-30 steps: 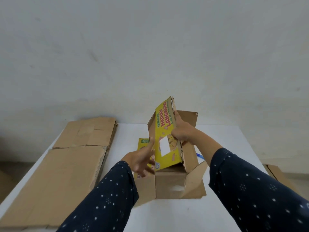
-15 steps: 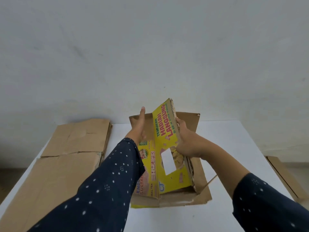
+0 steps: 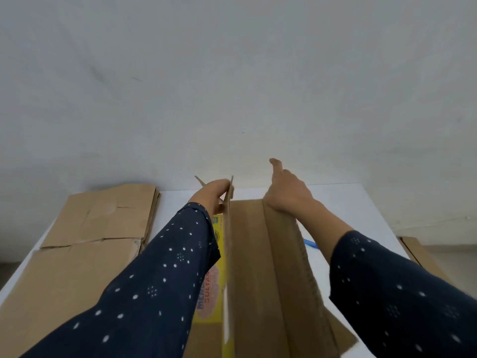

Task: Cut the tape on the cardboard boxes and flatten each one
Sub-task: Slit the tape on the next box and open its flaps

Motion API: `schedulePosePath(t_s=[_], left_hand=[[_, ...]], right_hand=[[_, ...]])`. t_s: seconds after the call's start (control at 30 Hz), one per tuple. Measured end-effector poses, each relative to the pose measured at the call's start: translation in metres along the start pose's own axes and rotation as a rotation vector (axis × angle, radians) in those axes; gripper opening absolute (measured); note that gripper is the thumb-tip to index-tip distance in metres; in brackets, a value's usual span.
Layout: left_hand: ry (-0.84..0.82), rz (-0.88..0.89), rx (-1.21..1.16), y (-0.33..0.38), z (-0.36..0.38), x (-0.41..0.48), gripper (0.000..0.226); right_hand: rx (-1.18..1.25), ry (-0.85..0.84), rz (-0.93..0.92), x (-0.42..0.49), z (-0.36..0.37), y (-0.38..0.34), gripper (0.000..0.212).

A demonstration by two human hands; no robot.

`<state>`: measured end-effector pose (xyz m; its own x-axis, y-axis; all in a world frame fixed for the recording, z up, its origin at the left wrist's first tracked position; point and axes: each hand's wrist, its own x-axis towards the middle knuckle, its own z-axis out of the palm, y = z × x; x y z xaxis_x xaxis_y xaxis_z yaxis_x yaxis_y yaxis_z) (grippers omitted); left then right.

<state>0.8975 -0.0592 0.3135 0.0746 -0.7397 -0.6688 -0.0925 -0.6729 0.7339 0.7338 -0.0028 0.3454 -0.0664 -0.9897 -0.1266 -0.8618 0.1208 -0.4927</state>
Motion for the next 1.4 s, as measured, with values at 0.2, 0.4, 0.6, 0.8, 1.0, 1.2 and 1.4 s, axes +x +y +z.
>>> schedulePosePath(t_s=[0.2,0.4,0.6,0.8,1.0,1.2,1.4], left_hand=[[-0.048,-0.096,0.527,-0.047,-0.010,0.015,0.021],[-0.151,-0.173,1.315,-0.077,-0.005,0.019,0.072],[-0.137,-0.077,1.816,-0.091,0.027,0.018,0.033],[-0.200,-0.270,1.849,-0.033,0.016,0.026,0.069],[0.113,0.160,1.844,-0.042,0.009,0.073,0.018],[0.128,0.447,1.398,-0.170,0.010,0.141,0.061],[0.322,0.665,1.246,-0.218,0.011,0.164,0.062]], right_hand=[[-0.268,-0.193,0.034,0.013,0.046,0.045,0.047],[-0.435,-0.308,-0.046,-0.002,0.123,0.082,0.041],[-0.580,-0.207,-0.182,-0.007,0.179,0.094,0.037],[-0.352,-0.212,-0.228,0.004,0.219,0.098,0.059],[-0.306,-0.220,-0.174,0.024,0.247,0.102,0.059],[-0.317,-0.081,-0.197,0.043,0.266,0.106,0.061],[-0.310,-0.009,-0.177,0.042,0.278,0.112,0.062]])
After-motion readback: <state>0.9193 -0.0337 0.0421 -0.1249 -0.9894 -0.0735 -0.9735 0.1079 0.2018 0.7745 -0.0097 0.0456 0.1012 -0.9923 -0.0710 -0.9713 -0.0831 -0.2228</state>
